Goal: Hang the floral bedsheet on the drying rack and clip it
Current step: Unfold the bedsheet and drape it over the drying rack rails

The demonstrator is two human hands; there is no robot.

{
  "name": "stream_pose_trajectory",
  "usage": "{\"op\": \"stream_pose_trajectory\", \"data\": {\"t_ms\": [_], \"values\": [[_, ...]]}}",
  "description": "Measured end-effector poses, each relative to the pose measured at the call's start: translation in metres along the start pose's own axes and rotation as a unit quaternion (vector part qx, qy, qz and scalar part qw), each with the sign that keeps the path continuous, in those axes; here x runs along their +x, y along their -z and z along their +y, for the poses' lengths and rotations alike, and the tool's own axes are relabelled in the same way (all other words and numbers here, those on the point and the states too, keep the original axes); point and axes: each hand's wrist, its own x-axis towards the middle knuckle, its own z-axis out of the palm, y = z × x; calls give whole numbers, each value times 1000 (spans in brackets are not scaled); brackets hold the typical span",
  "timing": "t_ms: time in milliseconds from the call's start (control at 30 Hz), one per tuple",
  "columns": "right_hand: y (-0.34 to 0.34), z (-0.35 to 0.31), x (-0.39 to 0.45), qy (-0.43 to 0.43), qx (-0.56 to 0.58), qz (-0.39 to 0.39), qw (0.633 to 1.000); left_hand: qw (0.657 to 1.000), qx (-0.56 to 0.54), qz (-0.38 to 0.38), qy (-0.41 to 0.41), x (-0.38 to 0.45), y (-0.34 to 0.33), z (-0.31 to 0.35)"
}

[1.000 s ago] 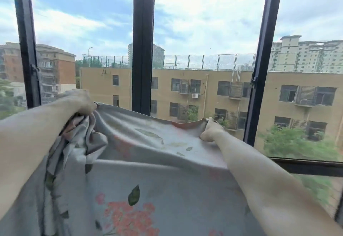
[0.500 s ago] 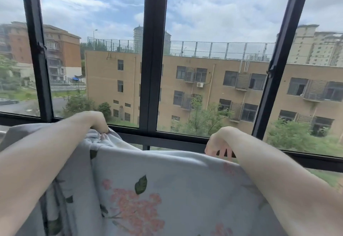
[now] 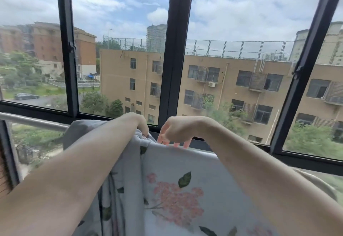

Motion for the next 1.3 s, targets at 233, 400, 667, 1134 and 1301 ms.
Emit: {"op": "stream_pose_trajectory", "data": {"t_ms": [233,400,667,1134,1301], "values": [[-46,-6,7,-35,103,104,989,993,-2,-117,15,-3,10,-25],[-47,-15,-1,-14,99,115,988,989,68,-132,-1,6,7,-25],[-48,-22,-10,13,148,40,988,993,47,-105,-32,-31,11,-25],[-37,-1,-23,6,176,-26,984,923,-106,304,-210,-99,130,-94],[-37,3,-17,-34,219,-2,975,880,-64,432,-189,-124,201,-132]]}}
